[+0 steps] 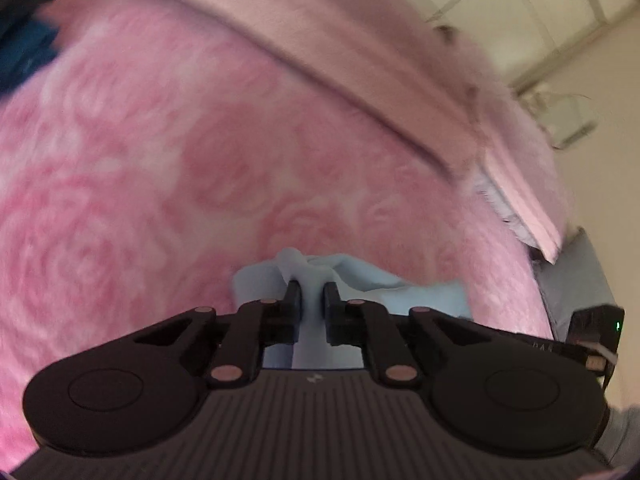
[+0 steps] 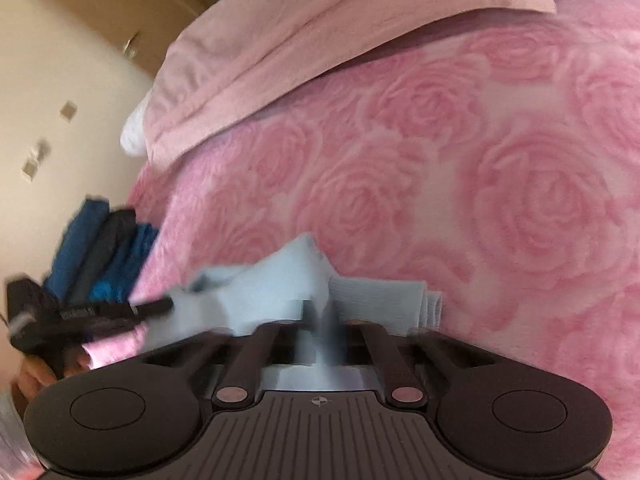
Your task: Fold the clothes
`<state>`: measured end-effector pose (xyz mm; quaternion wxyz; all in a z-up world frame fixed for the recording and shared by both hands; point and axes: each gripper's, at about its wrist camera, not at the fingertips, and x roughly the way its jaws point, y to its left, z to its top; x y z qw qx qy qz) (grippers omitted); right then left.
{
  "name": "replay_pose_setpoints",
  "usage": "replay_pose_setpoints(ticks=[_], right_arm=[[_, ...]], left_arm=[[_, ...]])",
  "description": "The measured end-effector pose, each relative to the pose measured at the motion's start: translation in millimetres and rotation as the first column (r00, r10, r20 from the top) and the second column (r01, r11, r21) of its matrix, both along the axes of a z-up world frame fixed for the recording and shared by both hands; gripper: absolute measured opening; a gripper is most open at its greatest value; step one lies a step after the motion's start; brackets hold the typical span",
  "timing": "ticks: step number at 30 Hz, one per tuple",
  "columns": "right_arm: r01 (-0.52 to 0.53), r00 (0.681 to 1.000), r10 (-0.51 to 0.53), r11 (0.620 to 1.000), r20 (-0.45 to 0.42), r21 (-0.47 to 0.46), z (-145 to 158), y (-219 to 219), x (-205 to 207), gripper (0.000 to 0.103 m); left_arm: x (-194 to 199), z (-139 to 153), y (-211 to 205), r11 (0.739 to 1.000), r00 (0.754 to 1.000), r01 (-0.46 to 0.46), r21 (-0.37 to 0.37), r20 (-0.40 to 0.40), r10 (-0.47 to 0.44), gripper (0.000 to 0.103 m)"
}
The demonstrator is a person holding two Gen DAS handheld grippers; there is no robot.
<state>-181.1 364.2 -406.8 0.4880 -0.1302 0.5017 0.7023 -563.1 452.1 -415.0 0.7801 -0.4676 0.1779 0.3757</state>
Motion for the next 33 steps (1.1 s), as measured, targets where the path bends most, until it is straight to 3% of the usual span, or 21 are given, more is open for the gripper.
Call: replay_pose_setpoints(ticks=[3, 5, 8, 11, 12, 13, 14, 16, 19, 23, 26, 28, 30, 31, 33], right_arm=[[0.067, 0.998, -0.066, 0.996, -0.02, 0.06, 11, -16, 14, 0.001], [0.089, 0.996, -0.089, 0.995, -0.003, 0.046, 8, -16, 14, 0.001], [0.057, 0.996, -0.056, 0.998, 0.071, -0.012, -13, 1, -6, 0.001], [0.055, 0.991, -0.051, 0.998, 0.12, -0.035, -13, 10, -16, 0.004], [0.059, 0.99, -0.054, 0.997, 0.128, -0.042, -11, 12, -17, 0.007], [0.071, 0.99, -0.065, 0.996, 0.128, -0.048, -7, 10, -16, 0.019], [0.097, 0.986, -0.09, 0.994, 0.138, -0.047, -3, 5, -14, 0.039], [0.16, 0.967, -0.151, 0.987, 0.203, -0.028, 11, -10, -12, 0.063], [0.153, 0.968, -0.148, 0.988, 0.203, -0.009, 31, -47, -10, 0.063], [0.154, 0.972, -0.138, 0.986, 0.193, -0.07, 36, -93, -20, 0.061], [0.189, 0.968, -0.165, 0.975, 0.192, -0.119, 28, -124, -26, 0.057], [0.219, 0.962, -0.19, 0.966, 0.198, -0.138, 21, -136, -30, 0.053], [0.231, 0.956, -0.199, 0.964, 0.216, -0.133, 17, -140, -34, 0.048], [0.231, 0.953, -0.199, 0.965, 0.229, -0.125, 15, -140, -36, 0.043], [0.234, 0.95, -0.199, 0.964, 0.239, -0.126, 10, -136, -37, 0.037]], left_arm=[[3, 2, 1, 0.997, 0.999, 0.049, 0.055, 0.001, -0.049, 0.008], [10, -6, 4, 0.995, 0.995, 0.077, 0.056, -0.074, -0.072, 0.008], [6, -20, 2, 0.999, 0.994, 0.04, 0.017, -0.1, -0.038, 0.011], [-6, -16, -4, 0.999, 0.998, -0.025, -0.024, -0.066, 0.023, 0.018], [-11, -13, -7, 0.998, 0.998, -0.04, -0.04, -0.056, 0.038, 0.021], [-18, -10, -13, 0.997, 0.999, -0.044, -0.063, -0.028, 0.042, 0.021], [-26, -7, -19, 0.995, 0.999, -0.045, -0.087, 0.002, 0.046, 0.025], [-43, 1, -39, 0.993, 0.998, -0.039, -0.116, 0.053, 0.045, 0.031], [-64, 9, -78, 0.986, 0.991, 0.006, -0.165, 0.13, 0.015, 0.047], [-73, 13, -118, 0.983, 0.989, 0.072, -0.168, 0.141, -0.048, 0.059], [-61, 11, -123, 0.988, 0.988, 0.111, -0.108, 0.119, -0.098, 0.057], [-50, 8, -124, 0.986, 0.986, 0.152, -0.066, 0.08, -0.147, 0.044], [-39, 6, -125, 0.983, 0.983, 0.182, -0.025, 0.008, -0.182, 0.02], [-41, 5, -127, 0.982, 0.982, 0.188, -0.025, 0.007, -0.188, 0.017], [-50, 5, -130, 0.987, 0.985, 0.153, -0.045, 0.084, -0.149, 0.011]])
